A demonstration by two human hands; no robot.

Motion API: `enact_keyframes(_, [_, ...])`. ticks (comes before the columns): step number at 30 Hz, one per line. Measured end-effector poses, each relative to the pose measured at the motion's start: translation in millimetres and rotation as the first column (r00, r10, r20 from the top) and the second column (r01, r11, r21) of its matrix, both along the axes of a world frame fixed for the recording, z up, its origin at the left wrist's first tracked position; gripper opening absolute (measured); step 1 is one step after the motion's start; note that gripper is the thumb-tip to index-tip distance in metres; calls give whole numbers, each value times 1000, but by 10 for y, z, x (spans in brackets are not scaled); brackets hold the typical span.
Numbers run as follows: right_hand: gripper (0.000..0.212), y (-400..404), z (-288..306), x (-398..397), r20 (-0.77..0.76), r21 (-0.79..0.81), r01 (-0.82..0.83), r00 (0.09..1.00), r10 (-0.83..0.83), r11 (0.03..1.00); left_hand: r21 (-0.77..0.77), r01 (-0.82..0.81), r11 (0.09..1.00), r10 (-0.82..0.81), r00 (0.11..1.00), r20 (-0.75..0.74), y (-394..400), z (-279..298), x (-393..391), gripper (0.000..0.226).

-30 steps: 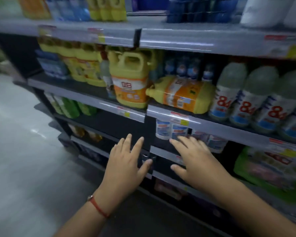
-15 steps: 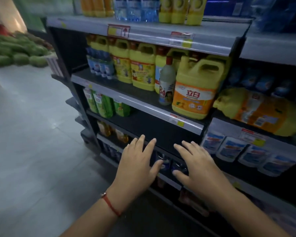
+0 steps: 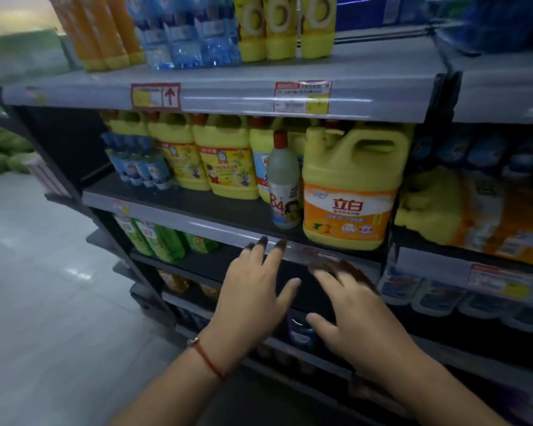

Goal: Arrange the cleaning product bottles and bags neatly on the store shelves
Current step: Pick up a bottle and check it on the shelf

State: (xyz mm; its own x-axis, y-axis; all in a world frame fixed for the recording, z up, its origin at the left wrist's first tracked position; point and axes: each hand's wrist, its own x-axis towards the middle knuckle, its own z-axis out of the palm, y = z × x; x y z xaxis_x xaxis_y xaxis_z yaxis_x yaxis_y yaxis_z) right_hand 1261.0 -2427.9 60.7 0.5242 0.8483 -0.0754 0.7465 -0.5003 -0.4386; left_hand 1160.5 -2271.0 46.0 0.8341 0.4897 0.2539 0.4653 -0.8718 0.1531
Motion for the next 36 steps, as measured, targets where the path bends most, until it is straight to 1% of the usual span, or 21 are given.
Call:
enact_keyframes(4, [73,263,0,191,-75,4,55,996,-55,998,-144,5,989,5,998,69,452,22,422,77])
enact_keyframes(6, [76,392,-21,260,-51,5,32,998,-32,999,-275,2,961,37,990,136,693,-50,598,81])
enact_keyframes(8, [76,497,-31,313,-13,-7,34,999,-34,999,-368,-1,930,53,990,133,923,-125,778,80])
enact_keyframes(9, [75,529,-30,328,-5,-20,48,999,-48,999,-394,15,919,45,988,145,1010,-145,851,79])
enact_keyframes(11, [75,571,-24,333,-5,-36,79,997,-79,996,-461,101,882,19,968,250,1128,-179,962,74])
enact_keyframes(14, [76,617,-28,310,-16,-28,136,991,-137,990,-597,216,773,16,933,359,1223,-217,1066,63])
enact_keyframes(16, [77,650,-23,285,1,-20,174,985,-174,985,-627,253,736,16,921,390,1282,-233,1133,64])
enact_keyframes(20, [75,787,85,122,-26,-51,295,955,-297,954,-618,299,727,9,896,444,1332,-166,1086,57])
enact_keyframes(21, [67,831,131,51,-37,-66,336,940,-338,940,-614,313,725,2,890,456,1332,-135,1022,55])
enact_keyframes(22, [52,881,165,-26,-54,-66,376,923,-380,924,-626,323,710,2,888,460,1333,-108,946,52])
enact_keyframes(23, [37,935,191,-113,-74,-56,416,905,-420,908,-650,331,684,5,889,458,1326,-56,845,51])
enact_keyframes(24, [35,994,205,-208,-100,-21,447,889,-447,894,-694,355,627,16,885,466,1318,5,720,50])
enact_keyframes(25, [42,1056,211,-307,-126,37,457,884,-450,889,-736,396,549,15,875,483,1318,58,584,51])
enact_keyframes(26, [58,1124,201,-406,-159,115,460,884,-440,881,-759,450,470,3,860,511,1314,121,436,53])
enact_keyframes(27, [76,1206,182,-502,-210,200,464,881,-425,863,-770,480,420,-26,855,518,1311,174,283,55])
enact_keyframes(28, [88,1282,160,-602,-266,272,473,874,-407,838,-788,483,382,-50,862,504,1311,216,127,56])
enact_keyframes(30, [96,1420,91,-828,-348,345,505,852,-392,791,-845,425,326,-53,900,432,1321,238,-172,55])
enact_keyframes(32, [94,1482,-6,-1061,-393,380,549,825,-407,745,-875,382,296,-96,924,371,1360,149,-431,54])
enact_keyframes(33, [89,1492,-47,-1180,-436,380,571,805,-404,728,-889,374,265,-124,927,354,1380,79,-543,54])
enact_keyframes(35, [70,1494,-132,-1418,-575,341,621,732,-366,705,-931,333,151,-121,941,317,1434,-62,-728,56])
enact_keyframes(36, [62,1491,-178,-1528,-646,308,648,680,-347,697,-952,301,60,-78,952,296,1458,-119,-798,61])
